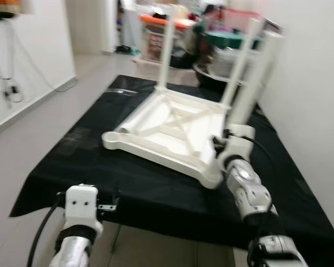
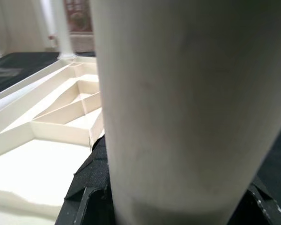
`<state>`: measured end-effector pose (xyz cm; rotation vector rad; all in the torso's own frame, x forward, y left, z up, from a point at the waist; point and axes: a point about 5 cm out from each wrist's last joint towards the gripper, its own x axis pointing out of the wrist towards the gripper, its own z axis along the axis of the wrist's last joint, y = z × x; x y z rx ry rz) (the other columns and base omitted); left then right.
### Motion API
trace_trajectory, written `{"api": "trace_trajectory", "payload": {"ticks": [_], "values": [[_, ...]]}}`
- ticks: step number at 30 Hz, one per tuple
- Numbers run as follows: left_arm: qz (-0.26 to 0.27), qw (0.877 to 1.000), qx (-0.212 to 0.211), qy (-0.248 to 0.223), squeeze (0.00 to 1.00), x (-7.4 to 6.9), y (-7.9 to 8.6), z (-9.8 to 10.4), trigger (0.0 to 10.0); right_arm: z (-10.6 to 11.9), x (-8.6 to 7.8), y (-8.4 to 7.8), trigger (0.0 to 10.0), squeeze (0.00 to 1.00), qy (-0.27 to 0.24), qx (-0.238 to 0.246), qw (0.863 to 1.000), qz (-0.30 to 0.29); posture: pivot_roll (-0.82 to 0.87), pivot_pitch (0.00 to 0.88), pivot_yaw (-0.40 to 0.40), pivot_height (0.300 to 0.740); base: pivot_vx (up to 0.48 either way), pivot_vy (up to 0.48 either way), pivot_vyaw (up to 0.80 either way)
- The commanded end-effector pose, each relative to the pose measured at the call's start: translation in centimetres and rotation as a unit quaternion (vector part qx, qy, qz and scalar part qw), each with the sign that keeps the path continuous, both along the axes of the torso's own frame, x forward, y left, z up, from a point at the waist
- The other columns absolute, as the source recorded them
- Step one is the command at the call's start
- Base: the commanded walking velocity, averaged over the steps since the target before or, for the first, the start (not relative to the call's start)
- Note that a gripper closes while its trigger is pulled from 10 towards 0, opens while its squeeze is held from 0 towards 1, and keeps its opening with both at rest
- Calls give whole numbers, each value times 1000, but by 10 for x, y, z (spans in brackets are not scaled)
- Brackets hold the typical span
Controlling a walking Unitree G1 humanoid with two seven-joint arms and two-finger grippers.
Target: Building children table
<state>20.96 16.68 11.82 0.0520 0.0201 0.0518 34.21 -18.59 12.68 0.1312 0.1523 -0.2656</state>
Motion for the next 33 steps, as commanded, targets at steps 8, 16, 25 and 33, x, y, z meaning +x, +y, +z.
{"api": "trace_trajectory", "payload": {"ticks": [8,16,25,33], "values": [[-18,1000,-1,-4,0,4,-6,1,10000,13,-27,48,10000,1000,-62,31,982,173,211,0,-100,740,0,0,0],[-21,1000,-6,-13,0,11,-8,3,10000,48,-20,69,10000,0,-118,37,881,457,214,0,-111,740,0,0,0],[-18,1000,-8,-13,0,12,-9,2,10000,6,-26,87,0,0,-36,32,794,606,250,0,-132,740,0,0,0],[-14,1000,-12,-10,0,11,-9,1,10000,-28,7,30,0,0,86,-3,986,146,220,0,-123,740,0,0,0]]}}
